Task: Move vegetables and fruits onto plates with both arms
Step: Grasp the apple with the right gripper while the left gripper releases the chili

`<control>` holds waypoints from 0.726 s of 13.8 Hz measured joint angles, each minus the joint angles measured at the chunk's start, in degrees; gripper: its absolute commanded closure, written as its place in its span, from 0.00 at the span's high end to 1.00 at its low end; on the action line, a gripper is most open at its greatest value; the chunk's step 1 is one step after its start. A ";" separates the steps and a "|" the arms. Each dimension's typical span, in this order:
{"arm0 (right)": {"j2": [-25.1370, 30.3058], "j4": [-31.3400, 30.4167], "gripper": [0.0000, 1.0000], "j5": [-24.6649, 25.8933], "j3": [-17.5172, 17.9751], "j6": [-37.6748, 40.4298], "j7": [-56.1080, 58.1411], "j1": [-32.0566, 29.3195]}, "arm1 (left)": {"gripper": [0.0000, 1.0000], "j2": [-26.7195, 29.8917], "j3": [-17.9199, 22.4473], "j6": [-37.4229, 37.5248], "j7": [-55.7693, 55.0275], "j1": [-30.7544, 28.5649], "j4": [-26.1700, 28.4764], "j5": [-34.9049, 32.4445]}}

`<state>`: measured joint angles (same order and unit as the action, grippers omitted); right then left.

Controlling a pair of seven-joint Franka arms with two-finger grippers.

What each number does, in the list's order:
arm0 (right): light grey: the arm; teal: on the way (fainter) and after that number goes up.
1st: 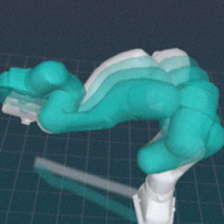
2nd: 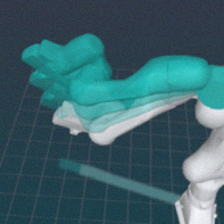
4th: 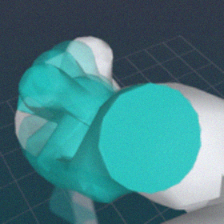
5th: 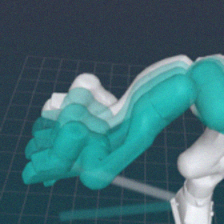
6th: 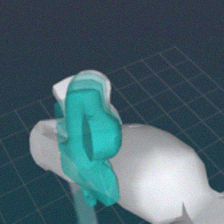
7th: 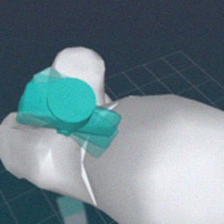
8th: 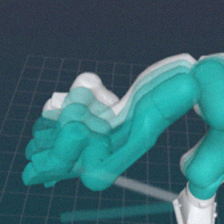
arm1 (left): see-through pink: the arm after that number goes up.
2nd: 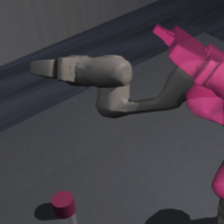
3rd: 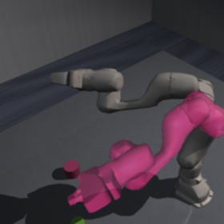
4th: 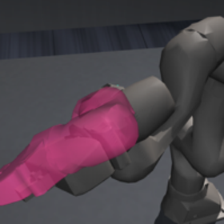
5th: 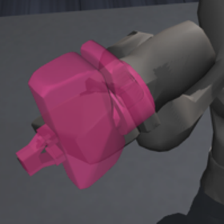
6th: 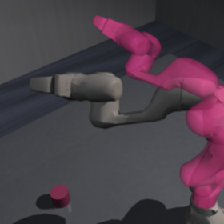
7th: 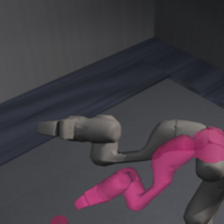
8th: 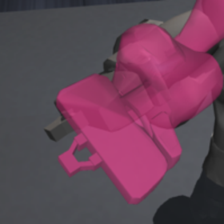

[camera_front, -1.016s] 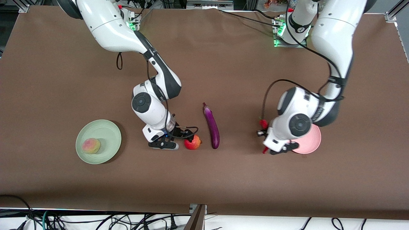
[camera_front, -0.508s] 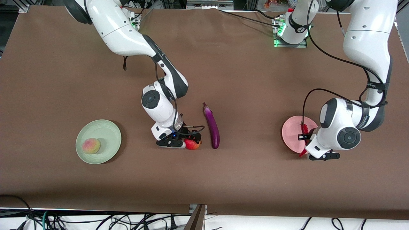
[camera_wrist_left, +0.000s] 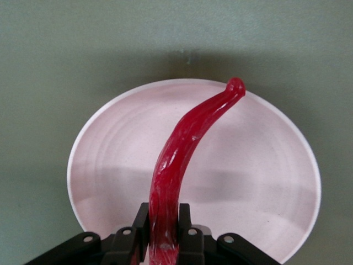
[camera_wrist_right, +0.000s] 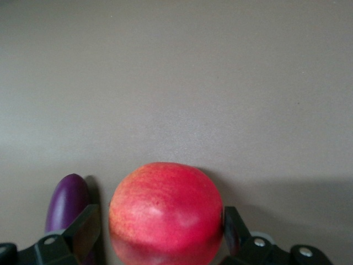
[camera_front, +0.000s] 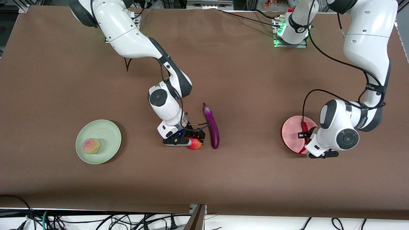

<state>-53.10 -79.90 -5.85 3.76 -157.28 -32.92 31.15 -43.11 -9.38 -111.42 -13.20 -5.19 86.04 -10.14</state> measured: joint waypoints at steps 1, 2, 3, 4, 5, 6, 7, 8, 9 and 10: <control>-0.28 -0.01 0.67 0.17 -0.07 -0.52 0.00 0.00 | 1.00 -0.24 0.00 0.00 0.83 -0.43 0.00 0.00; -0.47 -0.01 0.44 0.49 -0.12 -1.17 0.02 0.00 | 1.00 -0.37 0.01 -0.01 1.34 -0.93 0.00 0.00; -0.47 0.00 0.26 1.22 -0.12 -1.39 0.02 0.00 | 1.00 -0.33 -0.05 -0.07 1.44 -1.17 -0.14 0.00; -0.48 0.00 0.19 2.13 -0.11 -1.43 0.02 0.01 | 1.00 -0.31 -0.28 -0.14 1.45 -1.19 -0.66 0.00; -0.48 0.00 0.19 2.66 -0.12 -1.46 0.02 0.01 | 1.00 -0.22 -0.78 -0.17 1.45 -1.16 -1.47 0.00; -0.48 0.01 0.19 2.85 -0.18 -1.47 0.06 0.00 | 1.00 -0.03 -1.47 -0.16 1.45 -1.01 -2.55 0.00; -0.47 0.05 0.19 2.94 -0.36 -1.45 0.10 -0.04 | 1.00 0.26 -2.34 0.02 1.40 -0.58 -3.72 0.00; -0.39 0.17 0.19 3.04 -0.66 -0.89 0.13 -0.18 | 1.00 0.71 -3.09 0.40 0.65 0.40 -4.67 0.01; -0.04 0.50 0.19 3.26 -1.05 1.25 0.38 -0.51 | 1.00 1.30 -3.64 0.94 -1.28 1.78 -5.27 0.28; 0.73 0.92 0.19 3.62 -1.53 5.08 1.41 -1.19 | 1.00 1.82 -4.41 1.38 -4.29 3.31 -5.57 1.10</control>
<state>-52.37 -78.98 -2.24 2.24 -152.21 -31.50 29.96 -41.29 -13.79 -110.05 -17.48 -1.88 80.47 -9.04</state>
